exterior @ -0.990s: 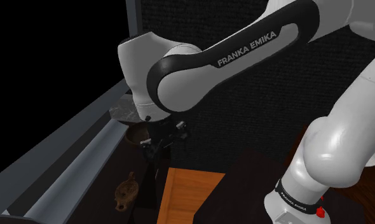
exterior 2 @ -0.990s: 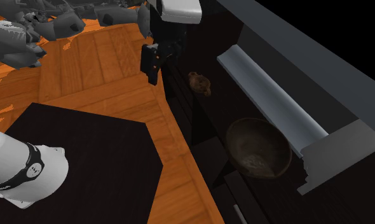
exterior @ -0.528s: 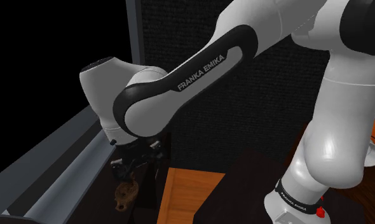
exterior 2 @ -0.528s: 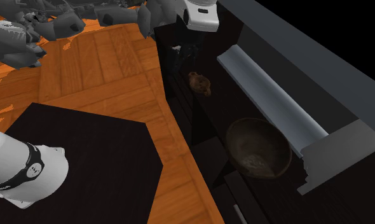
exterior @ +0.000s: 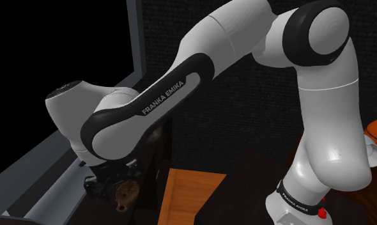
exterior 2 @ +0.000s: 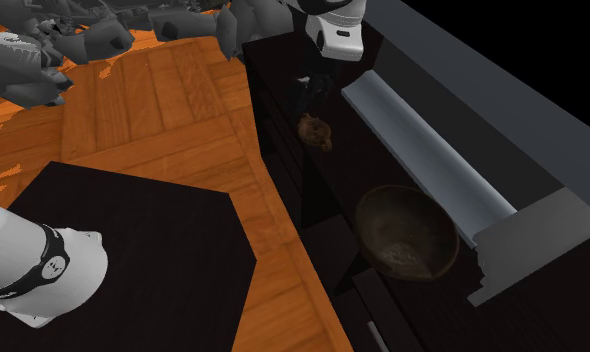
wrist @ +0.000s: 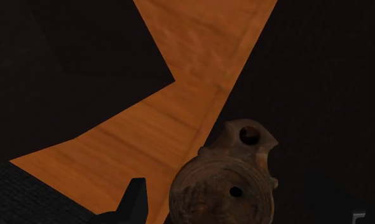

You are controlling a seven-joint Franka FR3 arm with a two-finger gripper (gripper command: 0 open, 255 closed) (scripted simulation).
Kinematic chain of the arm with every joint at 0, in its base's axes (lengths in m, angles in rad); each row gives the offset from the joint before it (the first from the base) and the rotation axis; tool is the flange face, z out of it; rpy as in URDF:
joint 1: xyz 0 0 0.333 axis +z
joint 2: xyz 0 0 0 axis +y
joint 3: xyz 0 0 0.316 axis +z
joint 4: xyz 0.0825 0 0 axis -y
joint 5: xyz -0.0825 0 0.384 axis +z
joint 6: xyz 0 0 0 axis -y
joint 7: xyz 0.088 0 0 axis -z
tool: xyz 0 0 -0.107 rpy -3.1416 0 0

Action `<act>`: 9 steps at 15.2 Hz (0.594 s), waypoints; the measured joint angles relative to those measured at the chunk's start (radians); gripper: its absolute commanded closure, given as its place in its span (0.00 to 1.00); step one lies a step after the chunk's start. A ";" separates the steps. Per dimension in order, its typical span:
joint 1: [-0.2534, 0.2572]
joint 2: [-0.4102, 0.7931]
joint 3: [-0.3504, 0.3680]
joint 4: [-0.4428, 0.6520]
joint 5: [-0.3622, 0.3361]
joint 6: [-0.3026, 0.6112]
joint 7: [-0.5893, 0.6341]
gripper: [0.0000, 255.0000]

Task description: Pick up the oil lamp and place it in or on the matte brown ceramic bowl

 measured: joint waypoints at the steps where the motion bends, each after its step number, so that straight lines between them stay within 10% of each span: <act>1: 0.003 0.011 -0.004 -0.002 -0.007 0.011 0.004 0.00; 9: 0.009 0.038 -0.016 -0.040 -0.027 0.073 0.020 0.00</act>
